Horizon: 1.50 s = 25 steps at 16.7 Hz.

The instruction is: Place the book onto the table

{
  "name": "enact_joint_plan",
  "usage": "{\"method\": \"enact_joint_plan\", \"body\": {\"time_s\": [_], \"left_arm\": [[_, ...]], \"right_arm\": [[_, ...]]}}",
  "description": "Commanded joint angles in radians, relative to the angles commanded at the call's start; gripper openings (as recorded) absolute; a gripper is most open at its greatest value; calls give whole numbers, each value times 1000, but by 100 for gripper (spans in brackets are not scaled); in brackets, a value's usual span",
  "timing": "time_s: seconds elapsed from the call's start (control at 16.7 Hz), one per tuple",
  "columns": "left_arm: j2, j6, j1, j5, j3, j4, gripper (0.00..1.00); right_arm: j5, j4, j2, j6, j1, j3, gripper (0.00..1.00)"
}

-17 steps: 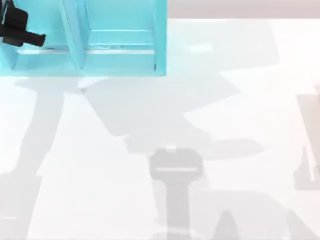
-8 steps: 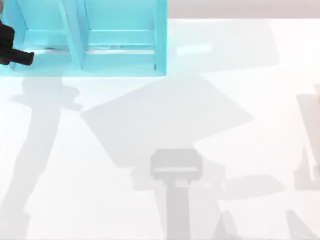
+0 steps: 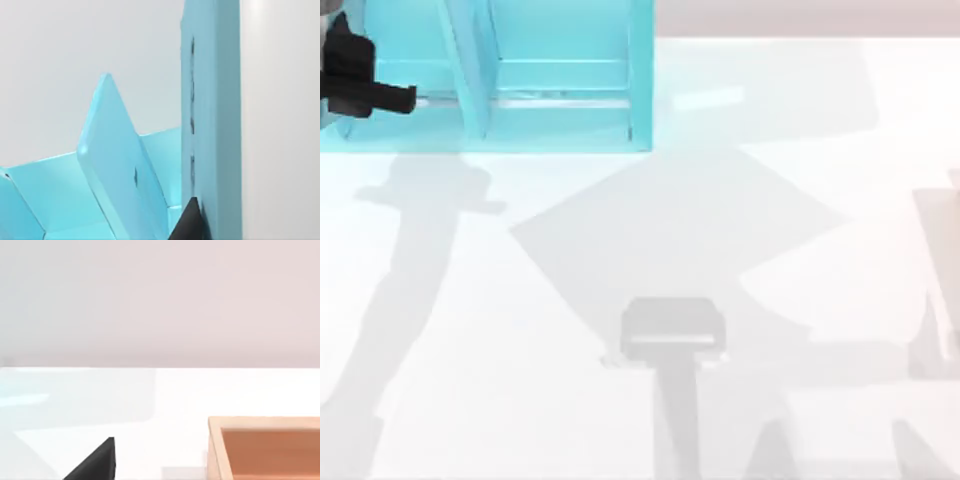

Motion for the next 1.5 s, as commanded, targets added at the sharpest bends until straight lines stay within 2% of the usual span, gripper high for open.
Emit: {"method": "enact_joint_plan", "body": {"time_s": [0.24,0.54,1.2,1.5], "left_arm": [[82,-264,-116,-74,77,-64,0],[244,-744,-304,-223,199,-188,0],[696,-2012,-751,-686,508,-521,0],[877,-2493,-907,-900,639,-639,0]], "right_arm": [[0,0,0,0,0,0,100],[0,0,0,0,0,0,100],[0,0,0,0,0,0,100],[0,0,0,0,0,0,100]]}}
